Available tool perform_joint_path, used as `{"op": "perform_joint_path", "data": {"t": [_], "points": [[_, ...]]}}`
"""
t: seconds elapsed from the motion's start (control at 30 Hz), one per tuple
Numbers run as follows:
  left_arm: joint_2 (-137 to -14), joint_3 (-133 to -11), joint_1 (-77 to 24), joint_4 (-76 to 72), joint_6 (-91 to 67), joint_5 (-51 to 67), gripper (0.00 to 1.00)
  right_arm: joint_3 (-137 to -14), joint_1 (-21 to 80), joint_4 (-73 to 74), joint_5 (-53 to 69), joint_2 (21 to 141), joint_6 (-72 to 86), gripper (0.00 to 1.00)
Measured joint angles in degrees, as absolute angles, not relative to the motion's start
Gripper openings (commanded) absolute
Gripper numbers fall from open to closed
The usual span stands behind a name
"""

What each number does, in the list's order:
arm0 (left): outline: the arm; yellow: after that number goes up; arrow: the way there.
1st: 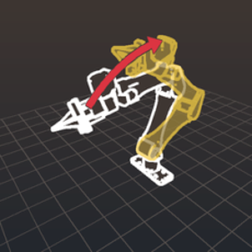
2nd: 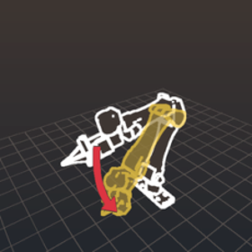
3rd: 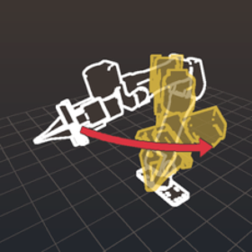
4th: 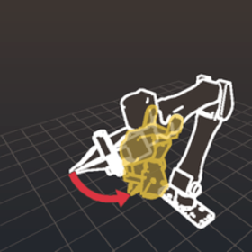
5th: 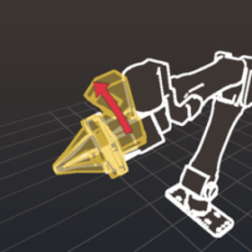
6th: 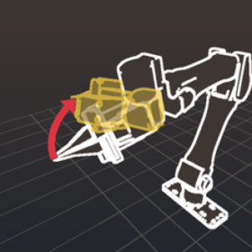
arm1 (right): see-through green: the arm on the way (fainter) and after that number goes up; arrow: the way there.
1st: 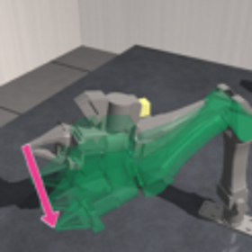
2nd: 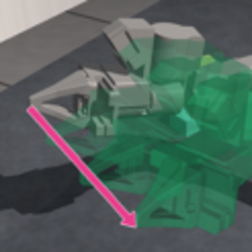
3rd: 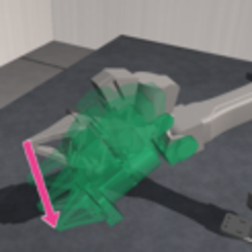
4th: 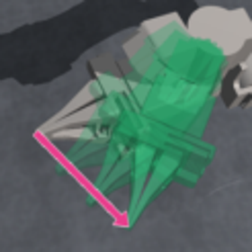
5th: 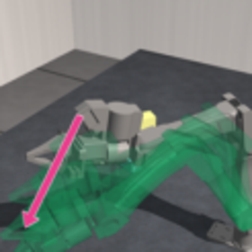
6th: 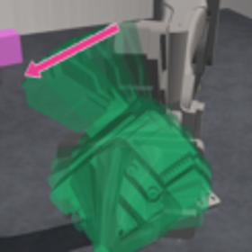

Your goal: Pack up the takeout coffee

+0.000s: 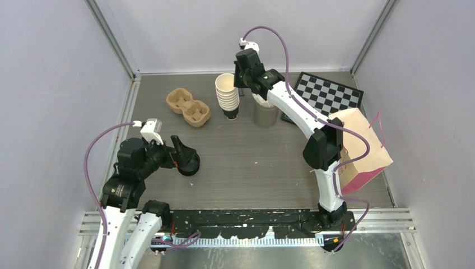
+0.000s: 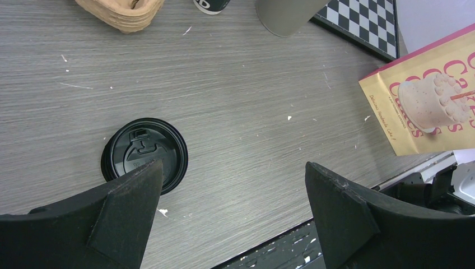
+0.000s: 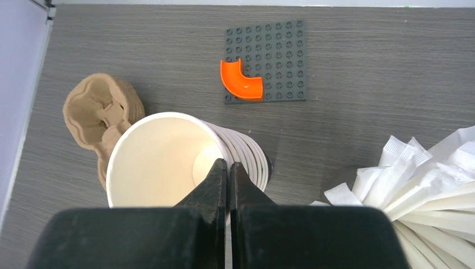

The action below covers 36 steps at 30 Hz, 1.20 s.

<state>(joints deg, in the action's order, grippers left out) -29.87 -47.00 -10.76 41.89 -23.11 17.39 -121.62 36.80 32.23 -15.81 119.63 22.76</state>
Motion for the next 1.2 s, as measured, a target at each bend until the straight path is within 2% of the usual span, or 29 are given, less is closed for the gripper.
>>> {"op": "perform_joint_path", "data": {"t": [0.5,1.2], "points": [[-29.87,-47.0,-10.76,41.89,-23.11,17.39,1.0,-121.67,34.37,32.25,-11.4,118.83,28.23,0.0],[-30.63,-46.98,-10.76,41.89,-23.11,17.41,1.0,-128.03,34.26,36.14,-9.54,113.27,28.62,0.0]]}}
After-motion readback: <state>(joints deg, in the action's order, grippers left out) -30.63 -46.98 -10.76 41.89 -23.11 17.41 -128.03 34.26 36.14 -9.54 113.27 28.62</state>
